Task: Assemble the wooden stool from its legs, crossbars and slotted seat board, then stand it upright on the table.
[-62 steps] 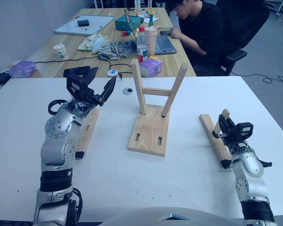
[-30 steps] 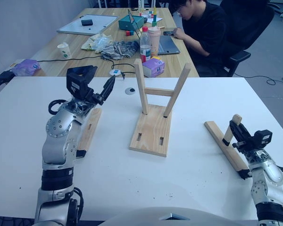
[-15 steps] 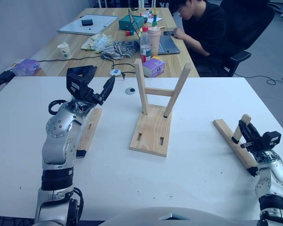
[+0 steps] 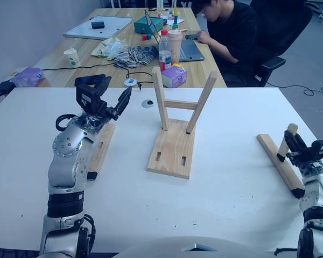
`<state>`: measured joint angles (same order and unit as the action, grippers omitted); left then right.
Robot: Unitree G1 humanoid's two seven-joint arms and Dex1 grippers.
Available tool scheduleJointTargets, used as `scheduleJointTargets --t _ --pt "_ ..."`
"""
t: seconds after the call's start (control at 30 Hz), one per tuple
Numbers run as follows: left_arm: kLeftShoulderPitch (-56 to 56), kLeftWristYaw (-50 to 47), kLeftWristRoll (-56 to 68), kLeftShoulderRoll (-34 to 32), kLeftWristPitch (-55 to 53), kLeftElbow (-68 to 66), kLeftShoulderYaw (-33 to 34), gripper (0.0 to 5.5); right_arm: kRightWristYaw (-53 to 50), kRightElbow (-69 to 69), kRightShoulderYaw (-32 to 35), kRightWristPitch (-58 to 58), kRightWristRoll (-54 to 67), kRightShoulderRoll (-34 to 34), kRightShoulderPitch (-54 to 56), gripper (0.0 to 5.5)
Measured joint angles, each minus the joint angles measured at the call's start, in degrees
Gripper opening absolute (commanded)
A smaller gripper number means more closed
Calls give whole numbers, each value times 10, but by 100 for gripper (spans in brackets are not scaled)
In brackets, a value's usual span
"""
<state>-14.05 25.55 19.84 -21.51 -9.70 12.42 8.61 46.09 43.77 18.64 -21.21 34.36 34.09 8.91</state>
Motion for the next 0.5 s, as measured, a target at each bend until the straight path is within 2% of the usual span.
scheduleJointTargets --t 0.2,0.3,0.5 --pt "0 -1 -1 0 0 1 -3 329 -114 -308 -79 293 -2 1 -52 40" --pt "0 -2 -1 0 0 4 -4 329 -149 -368 -75 365 -1 1 -65 40" --pt "0 -4 -2 1 0 6 -4 329 -183 -427 -47 429 31 -26 -61 40"
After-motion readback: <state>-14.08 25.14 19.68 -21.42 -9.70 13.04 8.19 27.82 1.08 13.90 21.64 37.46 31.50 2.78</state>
